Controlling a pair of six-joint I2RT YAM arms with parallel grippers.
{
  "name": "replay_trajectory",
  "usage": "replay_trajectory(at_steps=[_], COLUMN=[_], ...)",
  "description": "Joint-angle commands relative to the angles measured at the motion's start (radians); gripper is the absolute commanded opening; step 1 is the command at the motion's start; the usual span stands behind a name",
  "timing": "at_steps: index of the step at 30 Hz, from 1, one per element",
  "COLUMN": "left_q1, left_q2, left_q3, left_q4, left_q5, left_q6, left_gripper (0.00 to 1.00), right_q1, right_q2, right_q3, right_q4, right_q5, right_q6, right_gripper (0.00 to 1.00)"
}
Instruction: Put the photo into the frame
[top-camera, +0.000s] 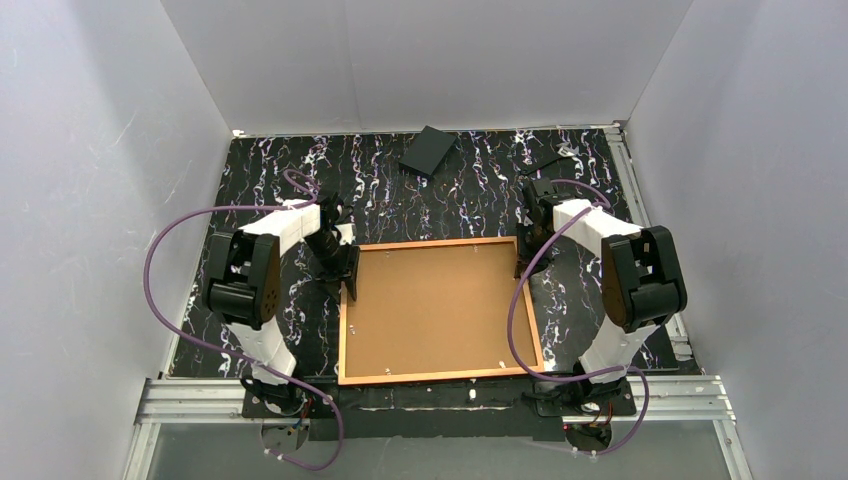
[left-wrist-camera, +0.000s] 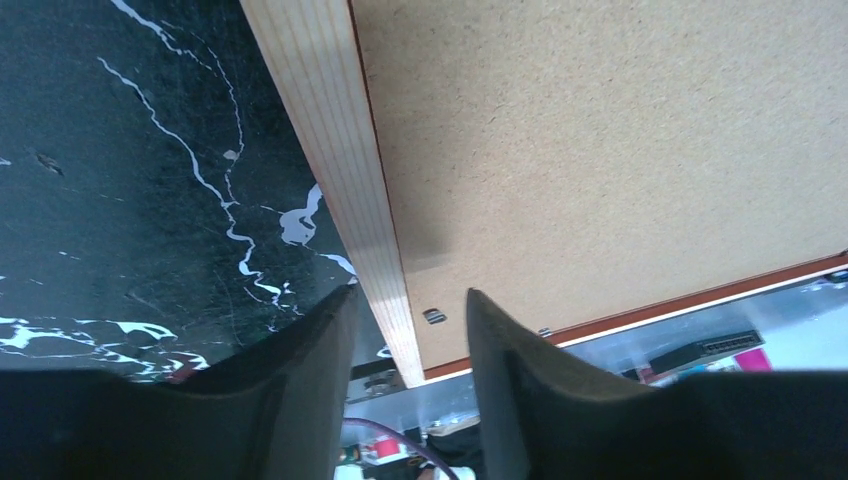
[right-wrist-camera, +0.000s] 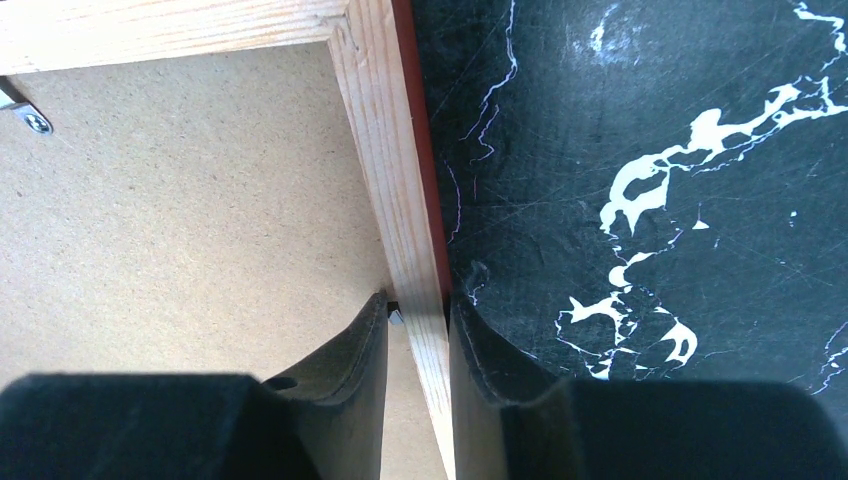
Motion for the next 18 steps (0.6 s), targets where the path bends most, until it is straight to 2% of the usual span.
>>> replay_trajectory(at_steps=[1, 3, 6, 14, 18], left_q1=[0.003, 0.003, 0.003, 0.002, -0.012], left_q2=[0.0, -0.01, -0.057, -0.192, -0.249], left_q3=[0.013, 0.015, -0.009, -0.102, -0.172], left_q4=[-0.123, -0.119, -0.083, -0.006, 0.05], left_q5=[0.048, 0.061, 0.07, 0.146, 0.099], left_q6=[0.015, 0.017, 0.023, -0.008, -0.092], left_gripper=[0.51, 0.59, 0.65, 0.7, 0.74], right_q1=[0.01, 0.011, 0.01, -0.013, -0.016], right_q2=[-0.014, -0.011, -0.012, -0.019, -0.011], right_q3=[-0.014, -0.016, -0.021, 0.011, 0.05], right_q4=[0.048, 0.049, 0.048, 0.03, 0.014], right_q5=[0.012, 0.011, 0.021, 0.017, 0.051], right_q6=[0.015, 0.015, 0.013, -0.009, -0.028], right_gripper=[0.1, 0.1, 0.05, 0.02, 0.03])
